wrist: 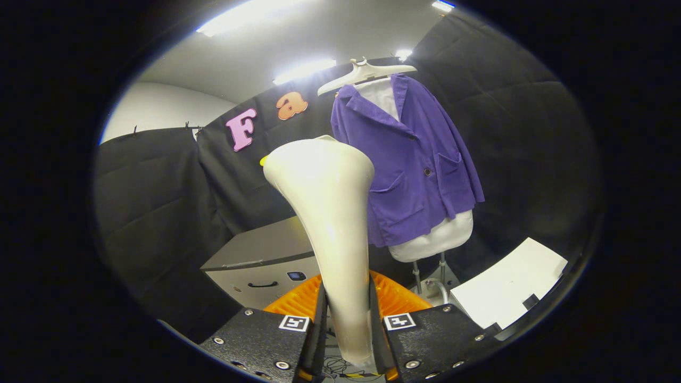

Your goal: Iron the clothes twice with a garment steamer, once on the left side and once on the right side.

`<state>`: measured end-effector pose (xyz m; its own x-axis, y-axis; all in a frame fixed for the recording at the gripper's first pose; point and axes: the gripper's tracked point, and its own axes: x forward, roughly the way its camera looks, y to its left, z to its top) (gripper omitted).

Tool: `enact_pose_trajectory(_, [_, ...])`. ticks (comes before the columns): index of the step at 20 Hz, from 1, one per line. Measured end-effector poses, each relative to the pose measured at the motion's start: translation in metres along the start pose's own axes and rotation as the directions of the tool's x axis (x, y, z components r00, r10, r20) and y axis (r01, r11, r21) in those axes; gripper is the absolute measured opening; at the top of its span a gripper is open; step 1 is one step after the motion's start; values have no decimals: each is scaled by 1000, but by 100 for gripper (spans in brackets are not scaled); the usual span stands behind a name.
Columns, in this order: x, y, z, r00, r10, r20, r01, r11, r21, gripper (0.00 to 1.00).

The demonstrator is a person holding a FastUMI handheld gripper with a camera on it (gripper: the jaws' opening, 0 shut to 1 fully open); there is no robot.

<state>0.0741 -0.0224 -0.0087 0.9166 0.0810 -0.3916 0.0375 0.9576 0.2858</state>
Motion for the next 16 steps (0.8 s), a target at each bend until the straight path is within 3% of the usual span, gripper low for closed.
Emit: enact_pose_trajectory(16, [8, 18, -20, 999, 10, -52, -10, 1000, -10, 37])
